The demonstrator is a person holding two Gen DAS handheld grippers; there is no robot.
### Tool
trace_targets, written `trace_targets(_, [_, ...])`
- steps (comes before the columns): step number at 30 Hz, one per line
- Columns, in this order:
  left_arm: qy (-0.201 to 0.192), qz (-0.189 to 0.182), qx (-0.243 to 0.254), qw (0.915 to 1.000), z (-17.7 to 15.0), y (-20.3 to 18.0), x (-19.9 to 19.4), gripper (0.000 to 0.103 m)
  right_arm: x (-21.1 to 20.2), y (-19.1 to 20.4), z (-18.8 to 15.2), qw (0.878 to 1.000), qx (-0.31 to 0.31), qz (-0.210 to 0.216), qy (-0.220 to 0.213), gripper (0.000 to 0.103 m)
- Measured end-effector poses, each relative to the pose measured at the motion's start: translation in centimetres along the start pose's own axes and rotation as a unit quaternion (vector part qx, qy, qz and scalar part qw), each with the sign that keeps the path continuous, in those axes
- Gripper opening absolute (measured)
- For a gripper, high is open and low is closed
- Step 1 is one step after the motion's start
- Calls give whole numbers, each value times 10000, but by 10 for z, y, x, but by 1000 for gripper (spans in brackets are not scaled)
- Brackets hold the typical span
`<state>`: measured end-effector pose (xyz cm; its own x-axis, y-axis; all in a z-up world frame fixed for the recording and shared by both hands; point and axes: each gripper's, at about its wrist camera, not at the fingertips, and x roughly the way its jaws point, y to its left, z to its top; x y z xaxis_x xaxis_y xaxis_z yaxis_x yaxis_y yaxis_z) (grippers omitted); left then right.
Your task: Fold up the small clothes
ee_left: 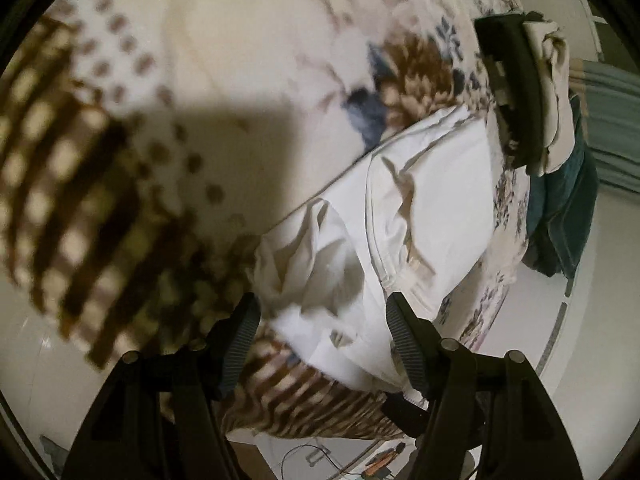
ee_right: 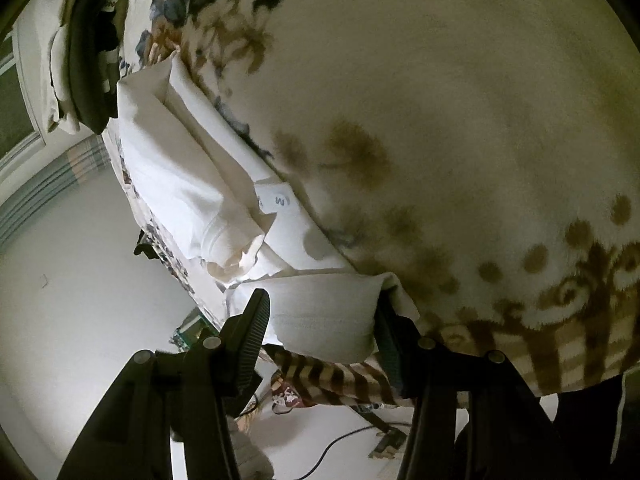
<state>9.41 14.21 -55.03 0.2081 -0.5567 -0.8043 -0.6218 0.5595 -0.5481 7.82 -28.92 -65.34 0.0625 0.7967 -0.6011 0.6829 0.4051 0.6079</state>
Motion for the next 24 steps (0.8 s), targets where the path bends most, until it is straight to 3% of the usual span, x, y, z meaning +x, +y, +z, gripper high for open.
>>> trace_targets(2, [-89, -63, -52, 9999, -2, 1, -10, 63, 1, 1, 0, 10000, -14, 5, 11, 54])
trace_targets(5, [79, -139, -120, 9998, 2, 2, 1, 63, 5, 3, 3, 10000, 5, 13, 19, 54])
trace_targets(10, [328, 248, 134, 9991, 9, -7, 34, 61, 11, 2, 10, 10000, 32, 3, 34, 54])
trace_targets(11, [264, 295, 170, 9991, 8, -8, 37, 52, 12, 3, 11, 10000, 30, -6, 35, 54])
trace_targets(12, [204, 353, 207, 9990, 7, -10, 37, 37, 13, 3, 12, 10000, 20, -16, 44, 54])
trace_targets(13, [185, 439, 288, 9985, 7, -13, 38, 7, 13, 4, 12, 10000, 12, -24, 41, 54])
trace_targets(14, [171, 495, 340, 9980, 6, -15, 38, 6, 13, 5, 13, 10000, -7, -34, 32, 54])
trace_targets(15, [102, 539, 360, 9978, 5, -17, 35, 6, 13, 7, 13, 10000, -33, -36, 26, 49])
trace_targets(16, [43, 534, 364, 9979, 4, -20, 31, 6, 12, 8, 13, 10000, -57, -40, -3, 31])
trace_targets(18, [-14, 461, 343, 9983, 2, -23, 24, 6, 10, 14, 10, 9998, -139, -100, -90, 13])
trace_targets(24, [-274, 53, 535, 9982, 5, -50, -10, 6, -5, 47, 1, 9984, -498, 10, -250, 8])
